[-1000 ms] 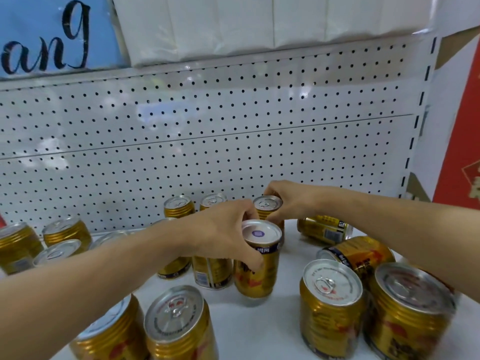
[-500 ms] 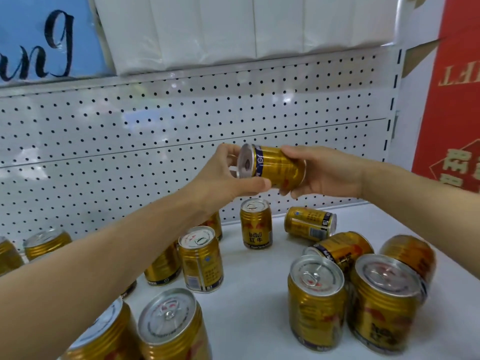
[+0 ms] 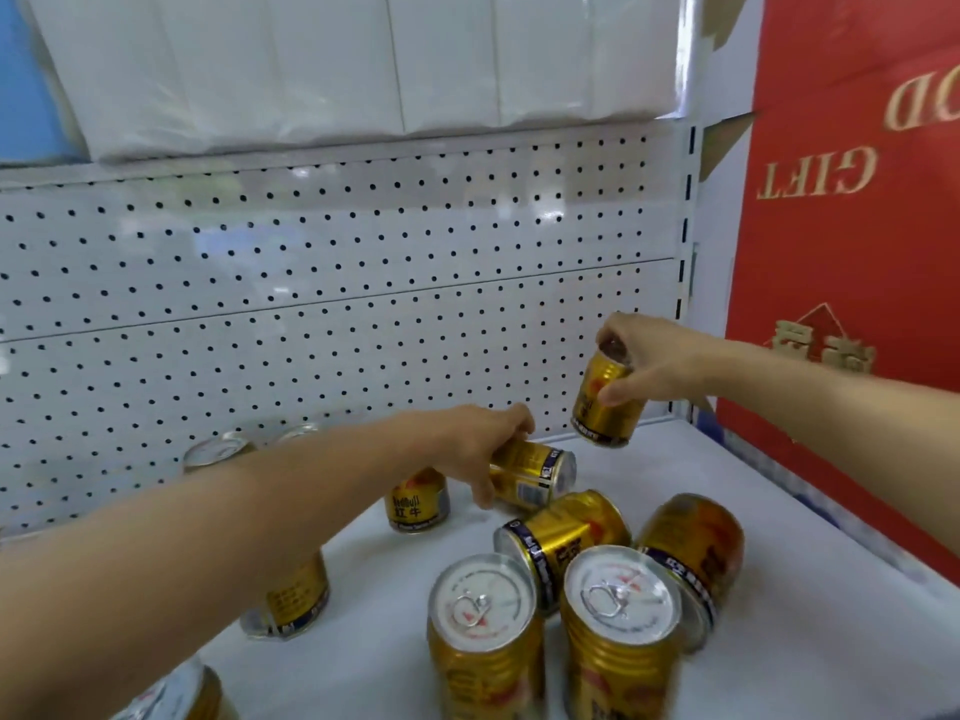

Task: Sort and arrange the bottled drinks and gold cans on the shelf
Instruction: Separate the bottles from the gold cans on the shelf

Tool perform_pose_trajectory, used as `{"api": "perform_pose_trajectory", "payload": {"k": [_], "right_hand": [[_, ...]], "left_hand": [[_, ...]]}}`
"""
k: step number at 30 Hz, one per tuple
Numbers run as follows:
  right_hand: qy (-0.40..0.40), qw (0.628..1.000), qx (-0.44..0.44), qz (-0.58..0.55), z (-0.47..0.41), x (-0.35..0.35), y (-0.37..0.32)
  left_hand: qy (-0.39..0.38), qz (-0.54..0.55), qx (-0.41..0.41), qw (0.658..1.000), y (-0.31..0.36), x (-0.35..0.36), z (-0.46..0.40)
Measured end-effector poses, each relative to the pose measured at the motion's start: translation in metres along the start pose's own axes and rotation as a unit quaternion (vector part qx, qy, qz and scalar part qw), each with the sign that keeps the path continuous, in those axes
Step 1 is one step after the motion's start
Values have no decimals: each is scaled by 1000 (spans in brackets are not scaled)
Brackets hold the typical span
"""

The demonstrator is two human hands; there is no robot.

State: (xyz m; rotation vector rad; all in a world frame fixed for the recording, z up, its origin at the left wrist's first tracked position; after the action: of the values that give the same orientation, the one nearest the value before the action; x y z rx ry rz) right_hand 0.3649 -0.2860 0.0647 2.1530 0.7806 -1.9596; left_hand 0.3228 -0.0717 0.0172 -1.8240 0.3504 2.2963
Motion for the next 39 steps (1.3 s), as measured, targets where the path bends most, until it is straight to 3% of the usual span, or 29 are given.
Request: {"api": "perform_pose_trajectory", "payload": {"k": [6, 11, 21, 24, 26, 30, 34, 39], "right_hand": [[-57, 997, -21, 53, -10, 25, 8], [-56, 994, -48, 80, -13, 41, 12], [-72, 994, -56, 54, 12, 21, 13], [-106, 990, -82, 51, 41, 3, 13], [-181, 977, -82, 71, 60, -1, 18], [-336, 933, -54, 119, 78, 19, 24], [-322, 939, -73, 100, 89, 37, 18], [-298, 949, -82, 68, 94, 34, 15]], "left_hand": [[-14, 8, 21, 1000, 2, -6, -10], [29, 73, 17, 997, 6, -26, -9], [18, 11, -37, 999, 21, -30, -27], [85, -22, -32, 996, 25, -31, -12], [123, 1, -5, 992, 33, -30, 8], [71, -13, 9, 997, 54, -19, 37], [94, -24, 34, 995, 70, -15, 37], [-17, 9, 13, 1000, 86, -1, 34]]}}
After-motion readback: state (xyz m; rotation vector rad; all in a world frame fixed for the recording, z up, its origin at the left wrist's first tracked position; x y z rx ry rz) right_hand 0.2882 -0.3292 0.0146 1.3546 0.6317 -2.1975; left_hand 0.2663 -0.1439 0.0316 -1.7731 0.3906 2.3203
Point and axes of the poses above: each hand's wrist, its own z-axis away from the middle knuckle, its own x-axis out of the palm, y = z × x, the point moved 1 cm from there along -z, towards the middle knuckle, and after that the axes turned 3 degrees about z, right-handed, at the moved point
